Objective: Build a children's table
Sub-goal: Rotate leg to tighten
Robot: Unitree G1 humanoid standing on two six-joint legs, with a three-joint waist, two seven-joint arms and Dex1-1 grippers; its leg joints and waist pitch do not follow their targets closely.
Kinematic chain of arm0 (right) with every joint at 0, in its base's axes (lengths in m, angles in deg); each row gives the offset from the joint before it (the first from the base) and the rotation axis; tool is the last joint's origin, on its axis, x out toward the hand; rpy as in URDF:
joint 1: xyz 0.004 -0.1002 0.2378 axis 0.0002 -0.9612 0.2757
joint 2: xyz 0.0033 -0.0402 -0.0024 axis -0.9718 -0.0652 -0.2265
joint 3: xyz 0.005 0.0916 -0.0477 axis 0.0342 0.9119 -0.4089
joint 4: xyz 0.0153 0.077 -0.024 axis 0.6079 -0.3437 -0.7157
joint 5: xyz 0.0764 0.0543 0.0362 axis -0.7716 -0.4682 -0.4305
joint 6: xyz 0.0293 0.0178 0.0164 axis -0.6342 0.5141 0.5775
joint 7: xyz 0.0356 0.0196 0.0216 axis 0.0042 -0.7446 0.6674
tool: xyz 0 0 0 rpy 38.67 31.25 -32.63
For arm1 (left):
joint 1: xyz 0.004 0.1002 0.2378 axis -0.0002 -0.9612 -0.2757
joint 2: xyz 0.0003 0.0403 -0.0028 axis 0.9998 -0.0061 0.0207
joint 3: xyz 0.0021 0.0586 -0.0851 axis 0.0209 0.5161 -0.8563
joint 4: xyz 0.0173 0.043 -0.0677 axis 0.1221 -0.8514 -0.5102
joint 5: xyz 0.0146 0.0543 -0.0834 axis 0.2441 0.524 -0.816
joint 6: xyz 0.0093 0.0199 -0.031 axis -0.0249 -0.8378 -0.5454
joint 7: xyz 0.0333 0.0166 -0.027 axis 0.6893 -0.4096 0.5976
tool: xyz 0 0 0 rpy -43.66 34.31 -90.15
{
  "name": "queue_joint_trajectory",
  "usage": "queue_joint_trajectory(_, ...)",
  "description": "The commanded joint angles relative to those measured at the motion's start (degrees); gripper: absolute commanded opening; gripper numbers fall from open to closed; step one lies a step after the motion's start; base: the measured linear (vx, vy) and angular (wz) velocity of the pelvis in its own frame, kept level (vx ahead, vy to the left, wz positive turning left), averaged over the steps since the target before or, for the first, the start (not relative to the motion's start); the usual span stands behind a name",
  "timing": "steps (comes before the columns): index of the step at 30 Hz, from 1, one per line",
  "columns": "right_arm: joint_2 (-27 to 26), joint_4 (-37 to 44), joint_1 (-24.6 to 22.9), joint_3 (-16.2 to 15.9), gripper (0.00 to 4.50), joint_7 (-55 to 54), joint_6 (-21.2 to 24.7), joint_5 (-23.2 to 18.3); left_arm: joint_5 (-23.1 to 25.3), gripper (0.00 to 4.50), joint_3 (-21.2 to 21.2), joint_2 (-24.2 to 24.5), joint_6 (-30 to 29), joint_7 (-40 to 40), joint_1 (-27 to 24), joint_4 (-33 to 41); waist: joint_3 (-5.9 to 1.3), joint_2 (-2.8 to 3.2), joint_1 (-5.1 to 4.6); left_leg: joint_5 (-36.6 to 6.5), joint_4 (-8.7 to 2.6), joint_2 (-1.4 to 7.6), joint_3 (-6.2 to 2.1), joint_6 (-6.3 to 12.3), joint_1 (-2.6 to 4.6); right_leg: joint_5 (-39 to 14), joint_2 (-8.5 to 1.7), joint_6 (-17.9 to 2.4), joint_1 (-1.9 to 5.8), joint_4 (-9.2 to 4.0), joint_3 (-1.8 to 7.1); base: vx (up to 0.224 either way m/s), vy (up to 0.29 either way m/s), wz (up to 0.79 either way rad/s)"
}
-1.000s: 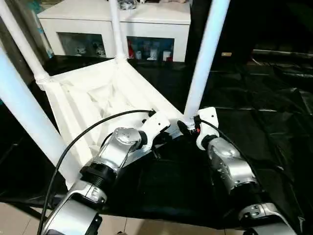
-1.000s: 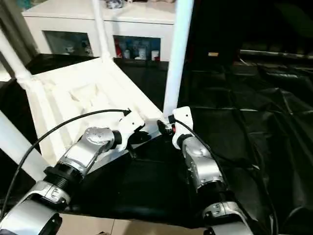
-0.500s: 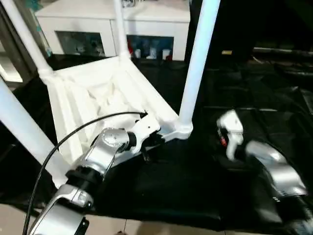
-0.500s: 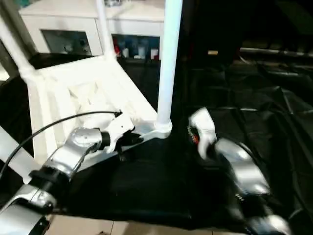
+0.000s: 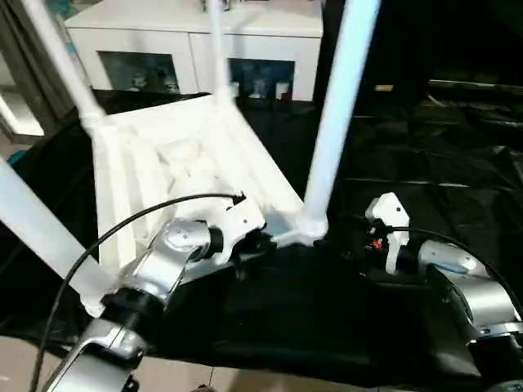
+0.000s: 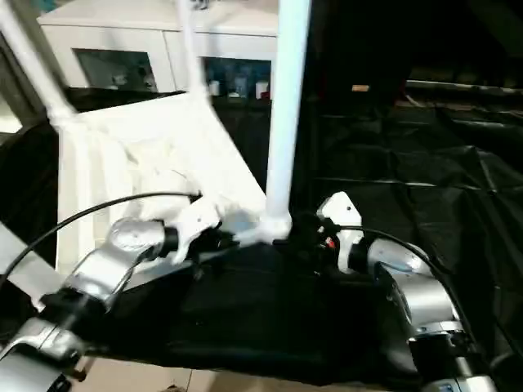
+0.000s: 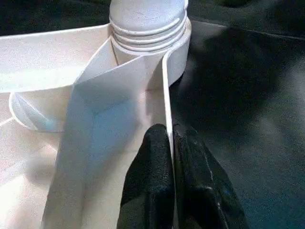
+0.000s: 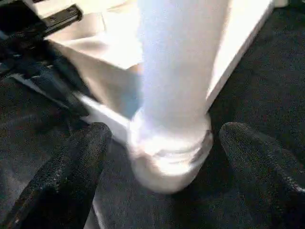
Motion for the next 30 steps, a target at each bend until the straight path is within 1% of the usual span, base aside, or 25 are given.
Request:
queue_joint_trajectory(1,0.8,-0.2,0.8,-1.4,4.05,1.0,-0.8,1.2,-4.5,0.00,1.4,-0.4,-0.7,-4.4,-2.2,2.9,-2.71,-1.69,0.02,-10.0,-3.53,2.86,-0.76,4.47,0.45,-10.3,-3.38,-12.1,2.30,-4.37,1.60,0.000,0.000,0.00)
queue_joint_trajectory(3,1.0,0.1,0.6,-2.1,4.05,2.3,-0.9,1.2,-4.5,0.00,1.3,0.1,-1.0,-4.9,-2.7,3.7,-2.63,-1.59,0.04,-10.6,-3.59,2.92,-0.75,4.46,0.51,-10.6,-3.35,-12.0,2.22,-4.43,1.61,0.000,0.000,0.00)
queue_joint_trajectory(7,1.7,1.7,-0.5,-3.6,4.05,5.7,-0.5,0.6,-4.2,0.00,0.9,0.7,-1.1,-5.2,-3.1,4.3,-2.55,-1.64,0.04,-11.9,-3.71,2.91,-0.84,3.91,0.44,-12.5,-3.43,-11.3,2.32,-4.60,1.66,0.000,0.000,0.00)
queue_joint_trajectory(11,1.7,1.3,-0.7,-4.2,4.05,6.0,-1.1,1.3,-4.3,0.00,0.8,1.1,-1.5,-5.5,-3.2,4.7,-2.67,-1.75,0.00,-11.0,-3.55,2.77,-0.79,4.11,0.42,-11.5,-3.36,-11.2,2.34,-4.50,1.67,0.000,0.000,0.00)
queue_joint_trajectory(12,1.7,1.3,-0.7,-4.2,4.05,6.0,-1.1,1.3,-4.3,0.00,0.8,1.1,-1.5,-5.5,-3.2,4.7,-2.71,-1.74,0.01,-10.7,-3.53,2.78,-0.79,4.14,0.44,-11.2,-3.37,-11.3,2.36,-4.44,1.66,0.000,0.000,0.00)
queue_joint_trajectory(13,1.5,0.7,-0.3,-4.2,4.05,5.7,-1.4,1.5,-4.3,0.00,0.8,1.2,-1.7,-5.6,-3.1,4.9,-2.73,-1.59,0.02,-10.4,-3.50,2.80,-0.78,4.20,0.46,-10.6,-3.35,-11.5,2.30,-4.39,1.65,0.000,0.000,0.00)
queue_joint_trajectory(14,1.2,-0.1,0.1,-4.2,4.05,5.3,-1.7,1.5,-4.3,0.00,0.7,1.2,-2.1,-5.7,-3.1,5.1,-2.73,-1.68,-0.05,-10.2,-3.48,2.77,-0.76,4.23,0.43,-10.1,-3.29,-11.7,2.35,-4.35,1.62,0.000,0.000,0.00)
queue_joint_trajectory(18,0.4,-0.8,1.1,-3.6,4.05,4.9,-1.5,0.7,-4.1,0.00,0.4,1.2,-2.3,-5.8,-2.9,5.1,-2.79,-1.73,-0.04,-9.6,-3.36,2.71,-0.72,4.55,0.44,-8.9,-3.24,-12.2,2.44,-4.20,1.61,0.000,0.000,0.00)
queue_joint_trajectory(19,0.4,-0.8,1.2,-3.6,3.79,5.2,-1.4,0.7,-4.0,0.00,0.5,1.2,-2.4,-5.8,-2.9,5.2,-2.80,-1.70,-0.05,-9.5,-3.35,2.70,-0.73,4.66,0.44,-8.8,-3.26,-12.3,2.44,-4.17,1.58,0.000,0.000,0.00)
queue_joint_trajectory(20,0.4,-0.8,1.2,-3.7,3.79,5.4,-1.3,0.7,-4.0,0.00,0.5,1.3,-2.4,-5.7,-2.9,5.2,-2.80,-1.68,-0.02,-9.5,-3.35,2.73,-0.74,4.67,0.46,-8.8,-3.29,-12.3,2.45,-4.18,1.58,0.000,0.000,0.00)
queue_joint_trajectory(23,0.3,-0.9,1.2,-3.9,3.52,5.8,-1.2,0.7,-4.1,0.00,0.5,1.4,-2.5,-5.7,-3.1,5.2,-2.84,-1.73,0.00,-9.1,-3.31,2.72,-0.73,4.76,0.44,-8.4,-3.28,-12.4,2.53,-4.09,1.58,0.000,0.000,0.00)
queue_joint_trajectory(24,0.3,-0.9,1.1,-3.9,3.52,5.9,-1.3,0.7,-4.1,0.00,0.6,1.5,-2.6,-5.7,-3.1,5.3,-2.85,-1.72,0.01,-9.0,-3.30,2.74,-0.74,4.78,0.46,-8.2,-3.27,-12.4,2.53,-4.06,1.57,0.000,0.000,0.00)
queue_joint_trajectory(25,0.2,-1.0,1.1,-3.9,3.27,6.0,-1.3,0.7,-4.1,0.00,0.6,1.6,-2.6,-5.7,-3.2,5.3,-2.87,-1.73,-0.01,-8.7,-3.23,2.69,-0.70,4.92,0.43,-7.6,-3.25,-12.7,2.54,-4.01,1.57,0.000,0.000,0.00)
queue_joint_trajectory(27,0.3,-1.2,1.0,-4.2,3.22,6.5,-1.5,1.0,-4.2,0.00,0.7,1.7,-2.8,-5.7,-3.2,5.5,-2.88,-1.80,0.01,-8.7,-3.24,2.68,-0.72,4.96,0.40,-7.6,-3.29,-12.8,2.61,-3.96,1.54,0.000,0.000,0.00)
queue_joint_trajectory(30,0.4,-1.8,1.0,-4.8,2.92,7.1,-2.3,1.7,-4.1,0.00,0.7,1.8,-3.0,-5.7,-3.4,5.6,-2.87,-1.80,-0.01,-8.9,-3.21,2.69,-0.70,4.92,0.43,-7.9,-3.27,-12.8,2.59,-3.97,1.54,0.000,0.000,0.00)
